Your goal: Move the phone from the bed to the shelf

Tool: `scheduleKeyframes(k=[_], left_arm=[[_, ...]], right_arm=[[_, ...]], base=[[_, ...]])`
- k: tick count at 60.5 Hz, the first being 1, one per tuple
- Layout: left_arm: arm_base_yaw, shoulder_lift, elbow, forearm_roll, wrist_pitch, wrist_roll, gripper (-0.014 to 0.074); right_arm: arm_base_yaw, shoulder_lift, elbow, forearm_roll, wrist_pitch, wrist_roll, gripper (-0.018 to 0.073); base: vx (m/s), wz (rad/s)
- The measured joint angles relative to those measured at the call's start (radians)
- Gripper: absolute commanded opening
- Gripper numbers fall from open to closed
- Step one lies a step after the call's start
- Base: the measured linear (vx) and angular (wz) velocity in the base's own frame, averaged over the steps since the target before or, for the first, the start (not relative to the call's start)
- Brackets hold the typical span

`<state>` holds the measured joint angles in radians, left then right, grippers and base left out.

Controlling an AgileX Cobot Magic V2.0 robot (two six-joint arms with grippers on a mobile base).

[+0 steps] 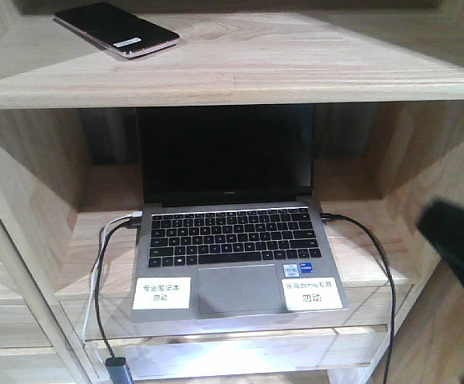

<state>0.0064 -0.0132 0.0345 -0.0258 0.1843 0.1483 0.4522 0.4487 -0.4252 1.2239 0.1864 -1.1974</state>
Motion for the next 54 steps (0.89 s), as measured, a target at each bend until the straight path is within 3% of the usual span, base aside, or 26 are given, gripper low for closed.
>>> scheduleKeyframes(k=[11, 54], left_arm=[[0.0, 0.0, 0.0, 0.0, 0.0, 0.0, 0.0001], [0.0, 0.0, 0.0, 0.0, 0.0, 0.0, 0.0001]], right_arm=[[0.0, -0.073, 0.074, 0.001, -0.019, 0.0, -0.0009], [0.0, -0.076, 0.079, 0.004, -0.037, 0.0, -0.0009]], base=[[0.0, 0.0], [0.0, 0.0]])
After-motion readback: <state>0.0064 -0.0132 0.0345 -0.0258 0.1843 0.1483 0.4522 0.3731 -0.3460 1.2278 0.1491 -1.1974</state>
